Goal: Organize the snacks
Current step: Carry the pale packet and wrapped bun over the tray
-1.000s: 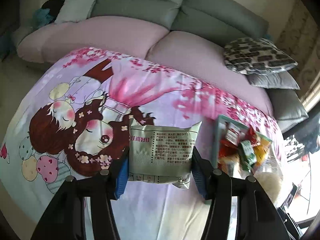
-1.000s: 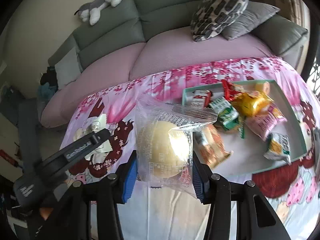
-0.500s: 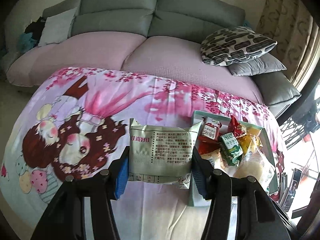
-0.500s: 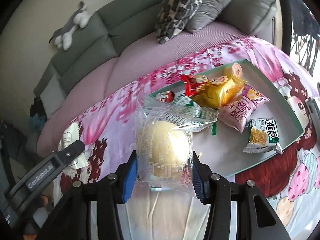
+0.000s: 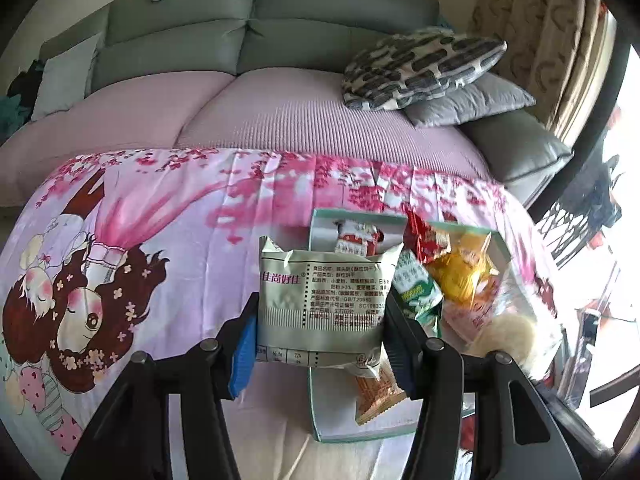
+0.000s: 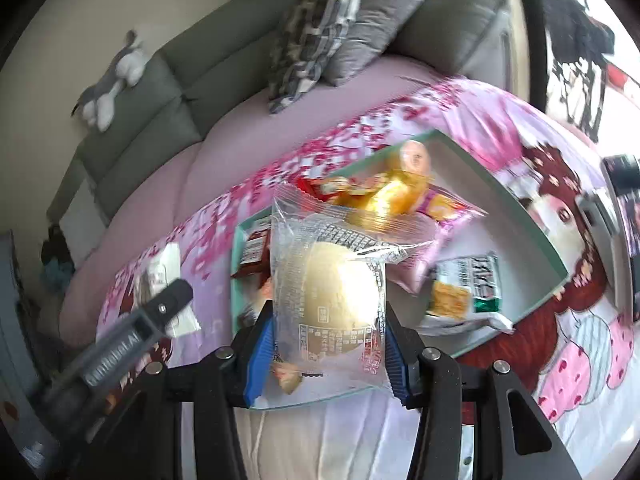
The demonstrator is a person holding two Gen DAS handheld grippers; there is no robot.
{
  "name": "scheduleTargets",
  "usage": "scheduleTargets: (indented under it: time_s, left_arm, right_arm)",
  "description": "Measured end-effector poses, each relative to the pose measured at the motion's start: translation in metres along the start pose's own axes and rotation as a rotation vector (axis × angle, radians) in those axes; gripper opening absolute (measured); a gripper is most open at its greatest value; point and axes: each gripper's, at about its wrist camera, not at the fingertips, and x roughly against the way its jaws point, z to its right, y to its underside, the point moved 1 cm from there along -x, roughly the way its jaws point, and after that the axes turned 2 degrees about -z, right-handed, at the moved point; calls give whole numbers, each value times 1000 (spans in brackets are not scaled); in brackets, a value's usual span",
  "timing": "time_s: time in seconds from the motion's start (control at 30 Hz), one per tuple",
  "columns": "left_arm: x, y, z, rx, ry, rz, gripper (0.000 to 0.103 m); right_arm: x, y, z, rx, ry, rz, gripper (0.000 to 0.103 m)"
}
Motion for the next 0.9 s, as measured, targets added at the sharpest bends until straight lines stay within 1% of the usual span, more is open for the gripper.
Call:
scheduleTargets:
  time_s: [0.17,0.37,0.53,0.6,0.8,0.9]
  left_arm:
    - [-4,9,11,-34,13,-13,58]
    - [-13,8,39,-114,48,-14,58]
    - [-23,8,55,-132,110,-29,58]
    - [-25,9,59,-141,114,-32,58]
    - [-27,9,62,-141,169,-33,58]
    - [-30,10,62,-138,179,-43,58]
  right_arm:
    - [2,-4,17,-51,12,10,52]
    - [11,-7,35,-86,45,31,52]
    - [10,-8,50,-126,65,20,52]
    - [9,-8,53,-133,76,16,52]
    - [8,-6,52,-127,71,8,52]
    - [6,-4,52,-129,75,0,52]
